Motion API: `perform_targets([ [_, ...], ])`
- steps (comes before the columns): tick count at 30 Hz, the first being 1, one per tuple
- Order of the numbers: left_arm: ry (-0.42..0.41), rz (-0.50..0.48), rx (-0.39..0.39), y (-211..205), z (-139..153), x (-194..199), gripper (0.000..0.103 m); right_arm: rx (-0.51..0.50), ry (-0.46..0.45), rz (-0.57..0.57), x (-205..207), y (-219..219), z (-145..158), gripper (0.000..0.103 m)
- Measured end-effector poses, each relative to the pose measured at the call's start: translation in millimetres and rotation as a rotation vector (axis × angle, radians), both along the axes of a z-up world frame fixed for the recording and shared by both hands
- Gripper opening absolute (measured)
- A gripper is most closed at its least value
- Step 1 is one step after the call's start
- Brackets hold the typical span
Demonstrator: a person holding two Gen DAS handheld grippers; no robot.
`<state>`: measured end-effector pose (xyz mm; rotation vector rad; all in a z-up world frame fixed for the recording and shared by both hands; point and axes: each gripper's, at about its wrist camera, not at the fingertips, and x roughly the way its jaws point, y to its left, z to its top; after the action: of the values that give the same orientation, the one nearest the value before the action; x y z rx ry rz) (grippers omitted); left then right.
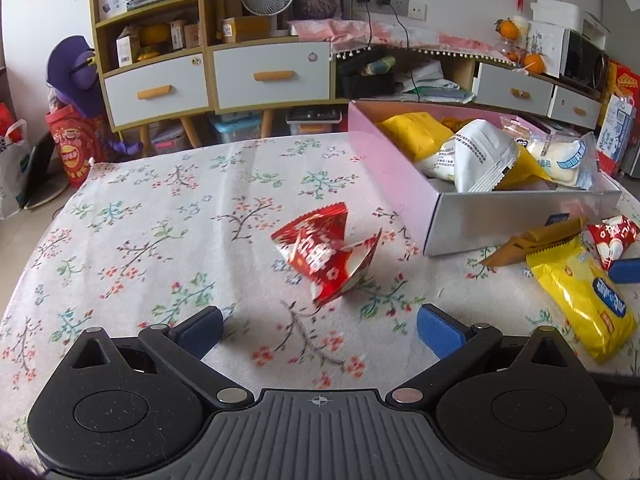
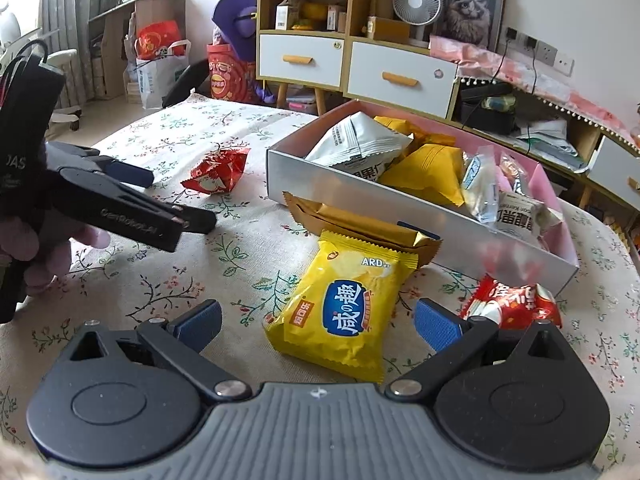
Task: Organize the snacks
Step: 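Grasp the red-and-white packet with the left gripper while the right grasps the yellow blue-label packet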
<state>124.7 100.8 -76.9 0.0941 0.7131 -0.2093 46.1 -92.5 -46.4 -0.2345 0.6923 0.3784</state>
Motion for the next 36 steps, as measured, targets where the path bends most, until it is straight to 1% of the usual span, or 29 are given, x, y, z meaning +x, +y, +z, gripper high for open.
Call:
perform_targets([
  [6, -0.012, 0.022, 0.016, -11.7, 0.8, 8.6, 0.103, -0.009, -0.006, -0.017, 5.0, 0.9, -1.3, 0.101],
  [8, -0.014, 0.02, 0.008, -14.5, 0.9, 11.9, 0.101, -0.008, -0.008, -0.021, 5.0, 1.4, -1.4, 0.101],
  [11, -0.017, 0.016, 0.004, -17.3, 1.0, 14.1, 0.1, -0.003, -0.004, -0.016, 6.9, 1.4, -1.1, 0.098],
  [14, -0.03, 0.019, 0.012, -20.2, 2.0, 13.6, 0.096, -0.006, -0.001, -0.024, 9.5, 2.4, -0.9, 0.093],
  [17, -0.035, 0.043, 0.006, -18.2, 3.5, 14.2, 0.088, -0.002, 0.0, -0.029, 10.4, 2.1, 1.6, 0.086],
  [20, -0.033, 0.061, 0.007, -16.6, 4.7, 16.6, 0.077, 0.004, -0.003, -0.024, 10.0, 0.8, 4.1, 0.081],
  [22, -0.031, 0.078, 0.004, -15.1, 6.1, 18.7, 0.065, -0.001, -0.002, -0.016, 9.7, -0.2, 3.9, 0.076],
  [23, -0.029, 0.084, 0.003, -14.7, 6.7, 19.4, 0.062, -0.006, 0.002, -0.015, 10.0, -0.6, 3.4, 0.072],
  [25, -0.027, 0.095, 0.0, -14.1, 7.9, 20.6, 0.05, -0.009, 0.007, -0.016, 10.7, -1.8, 3.0, 0.069],
  [26, -0.025, 0.1, -0.002, -13.7, 8.3, 21.1, 0.048, -0.007, 0.009, -0.015, 11.2, -2.4, 3.3, 0.068],
  [27, -0.024, 0.104, -0.005, -13.1, 8.7, 21.3, 0.042, -0.006, 0.01, -0.017, 11.3, -2.9, 3.7, 0.066],
  [28, -0.021, 0.107, -0.008, -12.6, 9.0, 21.6, 0.04, -0.006, 0.009, -0.018, 11.4, -3.5, 4.3, 0.064],
  [29, -0.02, 0.107, -0.009, -12.2, 9.3, 21.8, 0.039, -0.006, 0.009, -0.019, 11.5, -4.0, 4.9, 0.061],
  [30, -0.018, 0.105, -0.012, -11.5, 9.3, 21.4, 0.035, -0.006, 0.011, -0.016, 11.6, -4.1, 4.9, 0.056],
  [32, -0.018, 0.106, -0.016, -10.3, 9.8, 20.0, 0.034, -0.003, 0.018, -0.012, 12.8, -5.8, 6.3, 0.05],
  [36, -0.017, 0.092, -0.022, -8.0, 9.8, 16.1, 0.034, 0.001, 0.028, -0.011, 13.2, -8.7, 7.8, 0.049],
])
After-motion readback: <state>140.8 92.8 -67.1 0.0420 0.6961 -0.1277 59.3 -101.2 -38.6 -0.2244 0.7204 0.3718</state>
